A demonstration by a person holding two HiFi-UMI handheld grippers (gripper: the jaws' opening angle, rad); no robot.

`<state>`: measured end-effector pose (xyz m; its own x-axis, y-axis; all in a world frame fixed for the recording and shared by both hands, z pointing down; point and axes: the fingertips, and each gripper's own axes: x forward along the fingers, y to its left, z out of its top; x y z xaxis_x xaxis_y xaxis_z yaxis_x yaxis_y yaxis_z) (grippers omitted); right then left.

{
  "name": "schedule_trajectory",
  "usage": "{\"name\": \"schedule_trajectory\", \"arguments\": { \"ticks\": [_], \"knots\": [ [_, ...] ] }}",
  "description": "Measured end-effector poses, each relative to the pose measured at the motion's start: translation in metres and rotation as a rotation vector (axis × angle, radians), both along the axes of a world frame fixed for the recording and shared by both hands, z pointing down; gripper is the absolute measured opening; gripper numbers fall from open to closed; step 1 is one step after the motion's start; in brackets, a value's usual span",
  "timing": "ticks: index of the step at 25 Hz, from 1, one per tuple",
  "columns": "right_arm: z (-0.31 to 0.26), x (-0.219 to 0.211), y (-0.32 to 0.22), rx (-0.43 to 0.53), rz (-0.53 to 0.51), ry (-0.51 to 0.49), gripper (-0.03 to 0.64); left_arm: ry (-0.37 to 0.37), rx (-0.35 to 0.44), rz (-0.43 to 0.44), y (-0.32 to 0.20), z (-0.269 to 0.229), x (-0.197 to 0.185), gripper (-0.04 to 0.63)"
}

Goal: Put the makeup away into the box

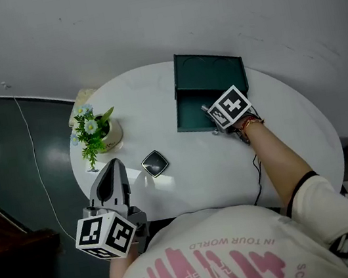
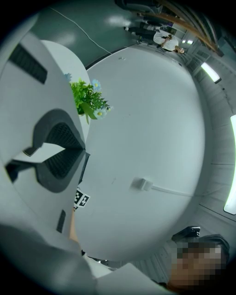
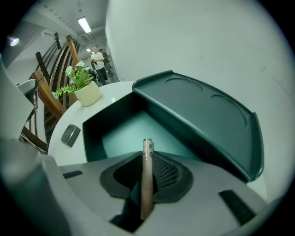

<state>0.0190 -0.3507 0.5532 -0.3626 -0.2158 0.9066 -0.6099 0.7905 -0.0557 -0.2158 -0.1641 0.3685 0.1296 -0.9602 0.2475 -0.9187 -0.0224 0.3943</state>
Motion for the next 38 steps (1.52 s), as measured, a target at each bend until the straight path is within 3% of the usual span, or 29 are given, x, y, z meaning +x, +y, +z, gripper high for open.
{"name": "schedule_trajectory", "arguments": {
  "ticks": [7,14,20,24,30,35,38],
  "knots": [
    [0.001,0.005,-0.005,0.015,0.038,0.023,0.067,-0.002,0.004,0.003,0.005,-0.001,-0.004,0.002],
    [0.003,0.002,-0.005,-0.005,0.093,0.004,0.071,0.044,-0.009,0.014,0.008,0.007,-0.016,0.002],
    [0.002,0.004,-0.007,0.011,0.109,0.029,0.072,0.024,-0.020,0.053,0.007,0.015,-0.023,0.002],
    [0.001,0.007,-0.005,0.008,0.141,0.027,0.113,0.032,-0.025,0.077,0.005,0.018,-0.029,0.002],
    [-0.030,0.001,-0.001,0.015,0.232,-0.130,0.140,0.026,-0.015,0.110,0.000,0.013,-0.035,0.002],
    [-0.074,-0.024,0.023,0.056,0.214,-0.274,0.139,0.029,-0.002,0.119,-0.003,0.012,-0.035,0.002],
    [-0.089,-0.055,0.052,0.012,0.181,-0.403,0.138,0.035,0.009,0.112,-0.004,0.011,-0.037,0.002]
  ]
}}
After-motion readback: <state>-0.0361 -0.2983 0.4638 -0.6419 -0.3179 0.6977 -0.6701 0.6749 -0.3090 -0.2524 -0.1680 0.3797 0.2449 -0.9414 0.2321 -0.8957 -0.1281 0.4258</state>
